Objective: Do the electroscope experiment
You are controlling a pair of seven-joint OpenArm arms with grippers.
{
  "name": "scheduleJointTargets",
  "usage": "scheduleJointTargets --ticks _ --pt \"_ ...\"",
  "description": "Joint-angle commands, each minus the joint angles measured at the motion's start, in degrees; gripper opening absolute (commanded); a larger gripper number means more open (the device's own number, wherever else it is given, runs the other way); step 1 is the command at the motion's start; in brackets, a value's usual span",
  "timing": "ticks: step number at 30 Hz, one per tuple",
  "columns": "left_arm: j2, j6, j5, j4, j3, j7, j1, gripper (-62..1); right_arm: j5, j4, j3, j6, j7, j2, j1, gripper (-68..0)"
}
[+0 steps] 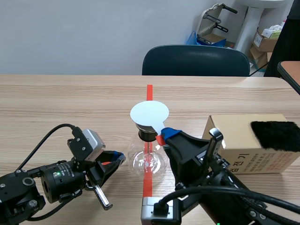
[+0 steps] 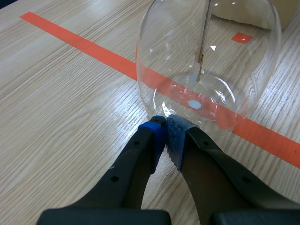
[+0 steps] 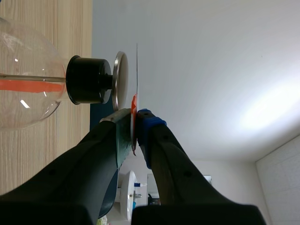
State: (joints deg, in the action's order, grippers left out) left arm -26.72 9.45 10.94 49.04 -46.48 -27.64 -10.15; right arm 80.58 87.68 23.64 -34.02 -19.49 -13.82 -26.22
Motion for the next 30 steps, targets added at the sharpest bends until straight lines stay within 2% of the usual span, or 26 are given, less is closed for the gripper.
scheduleJointTargets --ticks 1,30 --pt "0.0 0.1 0.3 0.8 0.1 -0.8 -0.1 -58.0 -0.2 0.9 -0.3 -0.6 -0.2 -0.1 1.0 -66.0" --pt "0.0 0.1 0.3 0.8 0.1 -0.8 0.7 -58.0 -0.2 0.9 -0.3 -0.6 -0.2 -0.1 1.0 -66.0"
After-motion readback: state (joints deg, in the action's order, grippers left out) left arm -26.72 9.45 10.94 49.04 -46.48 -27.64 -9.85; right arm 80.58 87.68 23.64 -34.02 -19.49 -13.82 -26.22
